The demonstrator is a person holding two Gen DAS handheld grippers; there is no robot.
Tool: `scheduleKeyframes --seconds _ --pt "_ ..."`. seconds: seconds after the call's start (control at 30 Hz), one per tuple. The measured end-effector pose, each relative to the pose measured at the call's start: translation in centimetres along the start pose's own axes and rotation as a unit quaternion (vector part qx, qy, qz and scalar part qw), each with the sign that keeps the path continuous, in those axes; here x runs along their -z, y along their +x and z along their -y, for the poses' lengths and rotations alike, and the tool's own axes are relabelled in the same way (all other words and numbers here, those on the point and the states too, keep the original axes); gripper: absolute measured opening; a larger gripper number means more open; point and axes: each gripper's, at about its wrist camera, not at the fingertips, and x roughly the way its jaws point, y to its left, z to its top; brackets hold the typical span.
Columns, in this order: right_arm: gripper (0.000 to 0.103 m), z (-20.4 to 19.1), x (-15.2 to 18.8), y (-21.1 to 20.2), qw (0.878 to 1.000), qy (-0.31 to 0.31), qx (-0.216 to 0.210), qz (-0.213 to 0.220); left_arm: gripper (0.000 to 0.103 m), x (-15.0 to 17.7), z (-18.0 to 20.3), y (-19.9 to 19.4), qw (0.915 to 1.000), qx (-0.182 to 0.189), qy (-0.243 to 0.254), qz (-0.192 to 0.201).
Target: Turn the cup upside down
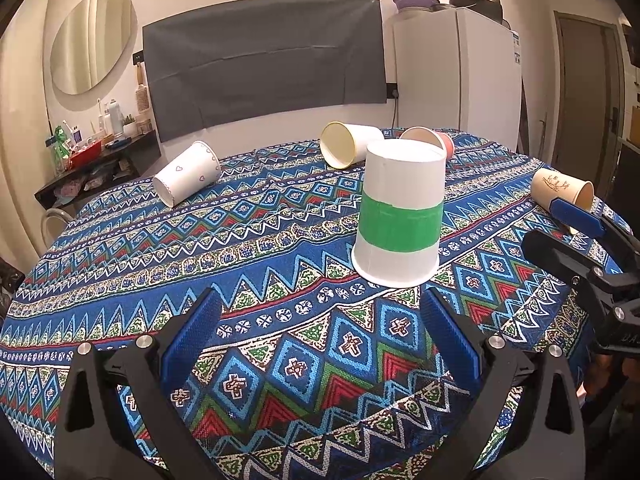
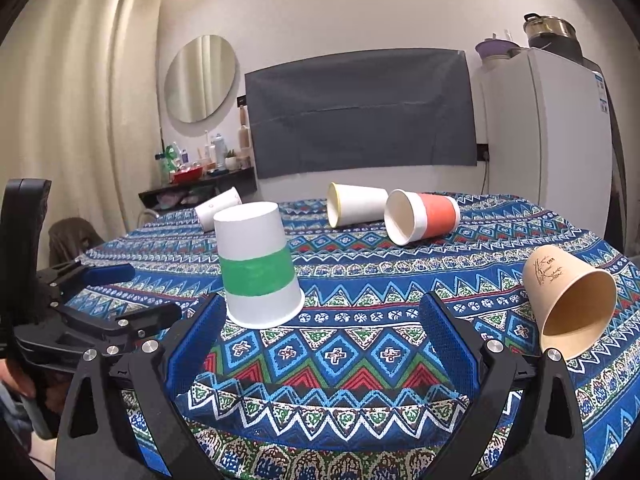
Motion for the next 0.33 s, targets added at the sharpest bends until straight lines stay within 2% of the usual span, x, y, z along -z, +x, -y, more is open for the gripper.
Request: scheduleKeyframes --seconds 0.33 --pt "0.093 0.04 0.02 -0.02 1.000 0.002 -0.001 0.001 0.097 -0.24 -0.32 0.37 1.0000 0.001 -0.005 -0.004"
